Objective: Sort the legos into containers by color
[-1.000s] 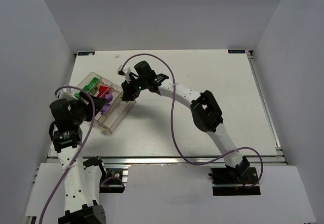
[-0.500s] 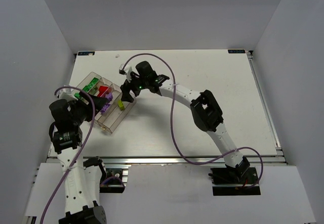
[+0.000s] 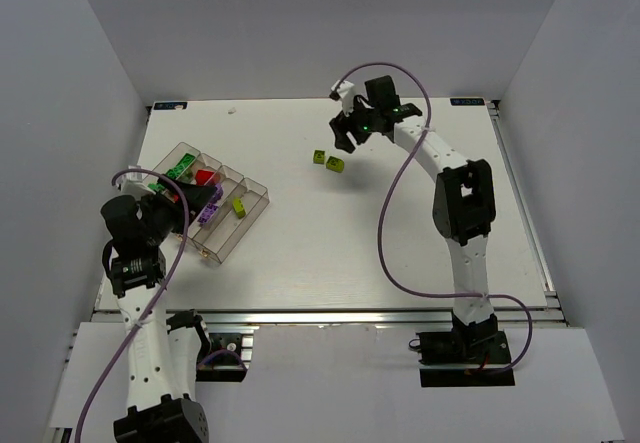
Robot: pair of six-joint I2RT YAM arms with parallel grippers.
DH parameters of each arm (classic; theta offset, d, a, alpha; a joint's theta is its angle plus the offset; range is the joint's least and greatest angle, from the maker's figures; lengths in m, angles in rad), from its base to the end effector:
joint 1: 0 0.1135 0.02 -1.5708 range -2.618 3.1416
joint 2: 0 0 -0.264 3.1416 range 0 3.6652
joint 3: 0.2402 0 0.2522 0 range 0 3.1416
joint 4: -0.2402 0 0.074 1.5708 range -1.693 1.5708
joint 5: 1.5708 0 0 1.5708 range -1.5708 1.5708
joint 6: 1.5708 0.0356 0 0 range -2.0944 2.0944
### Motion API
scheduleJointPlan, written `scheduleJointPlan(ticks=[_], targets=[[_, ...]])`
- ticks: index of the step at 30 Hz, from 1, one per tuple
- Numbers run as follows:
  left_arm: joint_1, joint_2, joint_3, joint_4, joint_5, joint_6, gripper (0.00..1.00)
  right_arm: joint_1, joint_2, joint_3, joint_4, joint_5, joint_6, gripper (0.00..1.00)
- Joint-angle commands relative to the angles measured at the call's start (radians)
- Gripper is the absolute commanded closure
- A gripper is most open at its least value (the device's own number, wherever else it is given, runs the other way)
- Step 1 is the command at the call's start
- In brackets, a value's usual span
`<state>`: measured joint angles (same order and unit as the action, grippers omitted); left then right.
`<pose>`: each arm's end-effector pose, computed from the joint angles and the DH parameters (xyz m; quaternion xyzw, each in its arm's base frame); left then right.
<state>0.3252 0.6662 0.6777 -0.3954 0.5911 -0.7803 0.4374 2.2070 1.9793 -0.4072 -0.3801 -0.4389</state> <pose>0.1511 0.0300 0.3007 -0.2778 0.7605 -0.3559 0.4667 0.4611 0.2302 0.2655 -0.4490 0.7575 0.1683 0.4431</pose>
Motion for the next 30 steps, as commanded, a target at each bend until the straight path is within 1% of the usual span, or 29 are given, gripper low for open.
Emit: scheduleJointPlan(ticks=[1, 2, 5, 9, 13, 15, 18, 23, 26, 29, 30], targets=[[-0.002, 0.013, -0.013, 0.075, 0.032, -0.028, 0.16, -0.032, 0.043, -0.002, -0.139, 0.079, -0.103, 0.20], [-0.002, 0.015, -0.017, 0.085, 0.033, -0.028, 0.16, -0.032, 0.052, 0.004, -0.139, 0.078, -0.107, 0.18], [-0.002, 0.015, -0.030, 0.108, 0.036, -0.051, 0.16, -0.062, 0.085, 0.033, -0.169, 0.026, -0.132, 0.14], [-0.002, 0.012, -0.041, 0.110, 0.033, -0.063, 0.16, -0.060, 0.111, 0.042, -0.174, -0.068, -0.153, 0.13], [-0.002, 0.009, -0.047, 0.104, 0.029, -0.070, 0.16, -0.049, 0.187, 0.121, -0.246, -0.121, -0.143, 0.13], [-0.002, 0.009, -0.047, 0.099, 0.026, -0.070, 0.16, -0.045, 0.197, 0.119, -0.237, -0.122, -0.127, 0.11], [-0.002, 0.009, -0.050, 0.098, 0.022, -0.071, 0.16, -0.034, 0.201, 0.090, -0.180, -0.089, -0.119, 0.10], [-0.002, 0.019, -0.050, 0.109, 0.021, -0.079, 0.16, -0.005, 0.243, 0.127, -0.164, -0.059, -0.133, 0.12], [-0.002, 0.026, -0.049, 0.113, 0.019, -0.082, 0.15, 0.014, 0.244, 0.109, -0.124, -0.005, -0.155, 0.18], [-0.002, 0.029, -0.052, 0.113, 0.018, -0.080, 0.15, 0.027, 0.243, 0.102, -0.091, 0.004, -0.165, 0.35], [-0.002, 0.027, -0.052, 0.113, 0.019, -0.080, 0.15, 0.027, 0.241, 0.102, -0.091, -0.005, -0.170, 0.49]])
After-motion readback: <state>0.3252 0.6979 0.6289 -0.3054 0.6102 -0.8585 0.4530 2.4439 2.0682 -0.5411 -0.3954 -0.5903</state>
